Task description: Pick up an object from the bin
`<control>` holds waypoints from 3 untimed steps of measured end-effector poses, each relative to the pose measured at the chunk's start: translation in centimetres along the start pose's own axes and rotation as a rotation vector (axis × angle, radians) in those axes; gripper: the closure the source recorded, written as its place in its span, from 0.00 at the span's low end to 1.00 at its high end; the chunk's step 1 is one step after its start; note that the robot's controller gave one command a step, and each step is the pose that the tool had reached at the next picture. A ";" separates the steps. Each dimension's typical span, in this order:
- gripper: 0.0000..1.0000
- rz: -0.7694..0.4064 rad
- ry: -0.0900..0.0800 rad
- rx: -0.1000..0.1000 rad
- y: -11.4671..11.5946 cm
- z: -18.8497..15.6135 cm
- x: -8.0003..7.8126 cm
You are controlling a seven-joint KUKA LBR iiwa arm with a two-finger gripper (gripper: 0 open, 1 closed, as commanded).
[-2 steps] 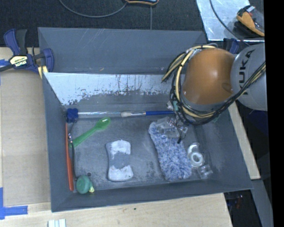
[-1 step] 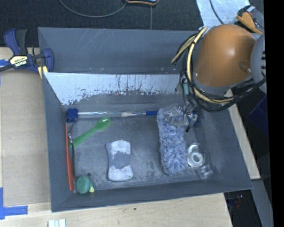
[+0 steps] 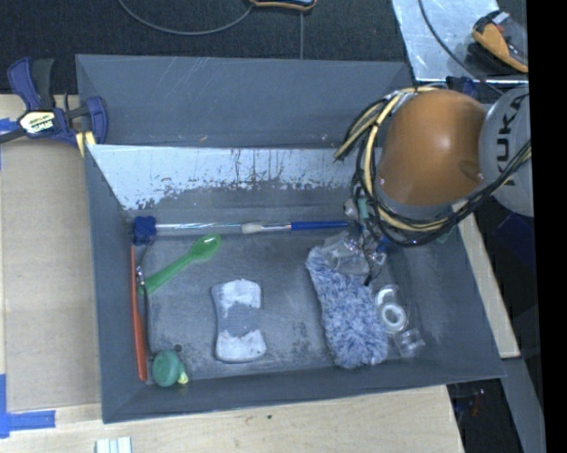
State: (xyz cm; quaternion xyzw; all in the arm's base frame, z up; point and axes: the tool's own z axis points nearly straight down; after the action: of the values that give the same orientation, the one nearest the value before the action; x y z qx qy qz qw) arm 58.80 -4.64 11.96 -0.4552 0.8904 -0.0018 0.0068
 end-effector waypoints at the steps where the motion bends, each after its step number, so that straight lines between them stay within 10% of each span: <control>1: 1.00 -0.186 -0.020 0.035 1.2 -0.6 7.5; 2: 1.00 0.008 -0.009 0.003 2.2 -0.7 2.5; 3: 1.00 -0.077 -0.008 0.012 2.3 -8.5 4.4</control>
Offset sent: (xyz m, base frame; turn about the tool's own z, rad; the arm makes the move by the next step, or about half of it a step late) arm -0.0341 -0.0099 0.0056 0.0090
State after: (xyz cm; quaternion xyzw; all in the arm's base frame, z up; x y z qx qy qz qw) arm 54.26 -6.93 20.37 -0.4891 0.8721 -0.0053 0.0131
